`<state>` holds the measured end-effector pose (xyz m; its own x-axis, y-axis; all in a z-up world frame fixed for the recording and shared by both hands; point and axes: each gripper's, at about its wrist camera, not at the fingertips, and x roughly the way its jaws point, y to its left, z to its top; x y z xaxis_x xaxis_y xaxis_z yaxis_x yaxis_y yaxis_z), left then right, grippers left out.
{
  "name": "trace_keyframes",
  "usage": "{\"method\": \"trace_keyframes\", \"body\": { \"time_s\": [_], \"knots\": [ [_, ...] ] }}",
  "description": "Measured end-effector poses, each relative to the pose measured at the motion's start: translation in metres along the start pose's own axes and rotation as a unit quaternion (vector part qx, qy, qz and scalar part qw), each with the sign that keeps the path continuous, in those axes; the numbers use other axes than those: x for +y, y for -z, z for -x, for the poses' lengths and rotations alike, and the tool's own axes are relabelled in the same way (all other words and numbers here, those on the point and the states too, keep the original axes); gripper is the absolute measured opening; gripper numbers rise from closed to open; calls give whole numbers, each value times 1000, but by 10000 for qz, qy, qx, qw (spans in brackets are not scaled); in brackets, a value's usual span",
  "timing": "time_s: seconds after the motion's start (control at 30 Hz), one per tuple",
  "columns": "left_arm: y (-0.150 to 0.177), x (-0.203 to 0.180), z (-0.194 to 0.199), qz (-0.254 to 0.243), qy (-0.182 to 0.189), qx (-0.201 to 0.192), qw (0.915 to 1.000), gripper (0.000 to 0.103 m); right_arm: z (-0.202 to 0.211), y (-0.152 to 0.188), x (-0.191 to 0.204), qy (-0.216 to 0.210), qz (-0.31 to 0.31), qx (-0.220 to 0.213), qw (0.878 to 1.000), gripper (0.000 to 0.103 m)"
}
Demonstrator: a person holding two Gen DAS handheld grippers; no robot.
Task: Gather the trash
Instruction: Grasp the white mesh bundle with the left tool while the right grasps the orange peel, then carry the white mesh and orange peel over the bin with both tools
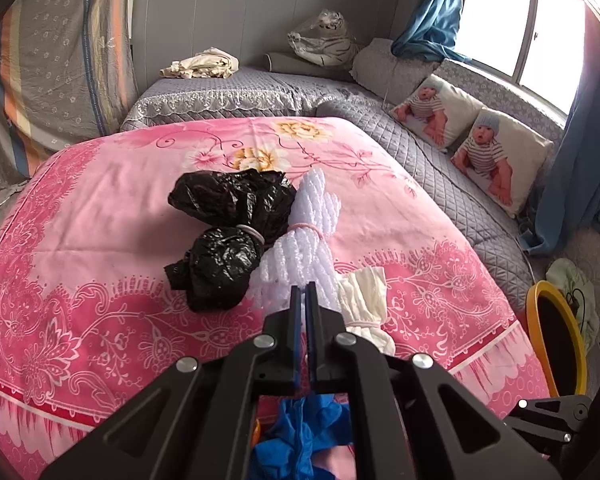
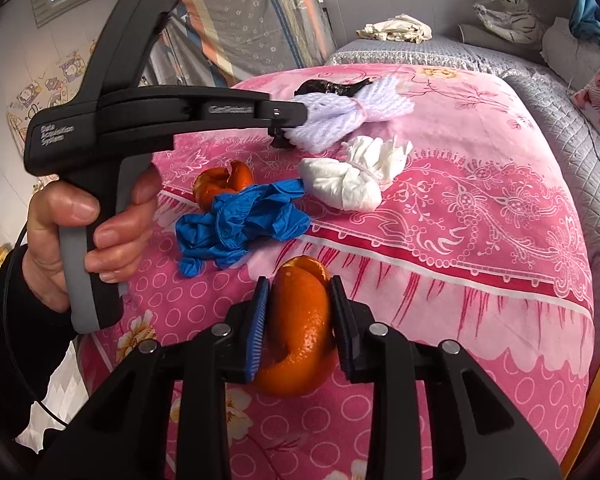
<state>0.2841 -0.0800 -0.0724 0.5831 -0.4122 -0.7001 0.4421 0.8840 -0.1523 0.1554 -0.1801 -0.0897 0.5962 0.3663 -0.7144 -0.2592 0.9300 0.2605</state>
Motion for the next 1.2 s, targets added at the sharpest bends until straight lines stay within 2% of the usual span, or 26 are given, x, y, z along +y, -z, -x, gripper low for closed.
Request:
{"method": "trace_keyframes", "body": {
  "time_s": [0.57,0.87,1.2],
  "knots": [
    [4,5,73,296,91,-658,9974,2,61,-8,-4,178,-164,-634,9977,28],
    [3,-10,103,290,166,-994,9945,2,94,-11,-3,311,-196,-1033,9940,28],
    [0,-35,122,222,372,-1213,9917,2,134,-10,-20,534,-414,-1517,9861,28]
  ]
}}
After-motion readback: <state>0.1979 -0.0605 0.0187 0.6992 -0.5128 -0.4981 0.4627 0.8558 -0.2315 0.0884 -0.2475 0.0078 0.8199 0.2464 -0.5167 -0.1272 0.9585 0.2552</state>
